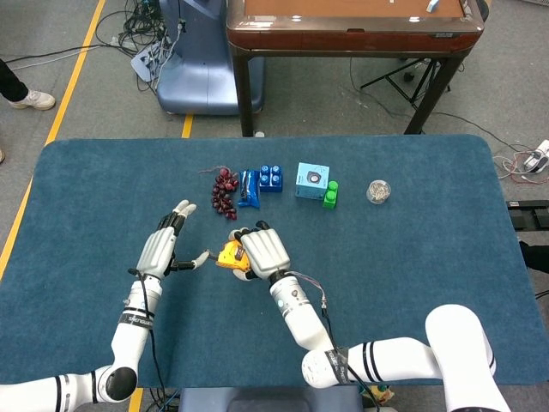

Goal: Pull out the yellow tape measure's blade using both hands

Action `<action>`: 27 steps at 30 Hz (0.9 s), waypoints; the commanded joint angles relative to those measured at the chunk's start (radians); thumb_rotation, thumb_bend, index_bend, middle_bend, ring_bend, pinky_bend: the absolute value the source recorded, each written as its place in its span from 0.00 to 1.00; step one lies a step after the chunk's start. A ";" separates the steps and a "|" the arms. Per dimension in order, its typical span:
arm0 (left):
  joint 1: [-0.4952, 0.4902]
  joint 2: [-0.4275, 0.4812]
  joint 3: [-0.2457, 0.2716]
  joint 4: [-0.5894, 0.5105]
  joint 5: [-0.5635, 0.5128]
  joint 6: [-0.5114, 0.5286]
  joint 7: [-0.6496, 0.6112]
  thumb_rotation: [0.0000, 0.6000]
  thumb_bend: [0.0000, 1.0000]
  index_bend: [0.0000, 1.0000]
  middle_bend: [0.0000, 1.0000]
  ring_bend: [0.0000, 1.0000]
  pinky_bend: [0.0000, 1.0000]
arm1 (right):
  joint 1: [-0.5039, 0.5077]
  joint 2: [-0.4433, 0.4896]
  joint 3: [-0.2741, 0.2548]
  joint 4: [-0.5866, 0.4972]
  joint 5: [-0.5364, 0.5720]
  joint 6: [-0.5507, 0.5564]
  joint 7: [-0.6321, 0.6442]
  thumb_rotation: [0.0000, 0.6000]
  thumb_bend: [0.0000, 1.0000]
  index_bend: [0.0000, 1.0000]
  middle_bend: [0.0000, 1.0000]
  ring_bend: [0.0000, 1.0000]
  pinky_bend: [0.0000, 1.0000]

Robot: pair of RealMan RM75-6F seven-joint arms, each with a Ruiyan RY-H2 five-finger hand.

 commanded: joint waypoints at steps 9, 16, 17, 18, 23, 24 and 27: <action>0.001 0.014 0.003 -0.004 -0.005 -0.013 -0.004 1.00 0.29 0.30 0.00 0.00 0.00 | 0.003 0.003 0.007 0.003 0.010 -0.002 0.001 1.00 0.65 0.56 0.54 0.39 0.16; -0.003 0.021 0.006 -0.005 -0.010 -0.030 -0.007 1.00 0.33 0.48 0.00 0.00 0.00 | 0.004 0.008 0.015 0.004 0.020 -0.001 0.003 1.00 0.65 0.56 0.54 0.39 0.16; -0.004 0.023 0.006 -0.006 -0.011 -0.033 -0.007 1.00 0.34 0.50 0.00 0.00 0.00 | 0.004 0.009 0.016 0.005 0.020 -0.001 0.004 1.00 0.65 0.56 0.54 0.39 0.16; -0.004 0.025 0.006 -0.006 -0.013 -0.035 -0.007 1.00 0.34 0.52 0.00 0.00 0.00 | 0.005 0.010 0.017 0.004 0.021 -0.002 0.005 1.00 0.65 0.56 0.54 0.39 0.16; -0.008 0.031 0.007 -0.010 -0.020 -0.047 -0.008 1.00 0.36 0.55 0.00 0.00 0.00 | 0.006 0.011 0.020 0.006 0.024 -0.002 0.008 1.00 0.65 0.56 0.54 0.39 0.16; -0.009 0.031 0.007 -0.009 -0.021 -0.048 -0.008 1.00 0.36 0.55 0.00 0.00 0.00 | 0.006 0.011 0.021 0.005 0.026 -0.004 0.011 1.00 0.65 0.56 0.54 0.39 0.16; -0.011 0.033 0.010 -0.007 -0.026 -0.053 -0.006 1.00 0.37 0.56 0.00 0.00 0.00 | 0.005 0.012 0.020 0.007 0.025 -0.004 0.014 1.00 0.65 0.56 0.54 0.39 0.16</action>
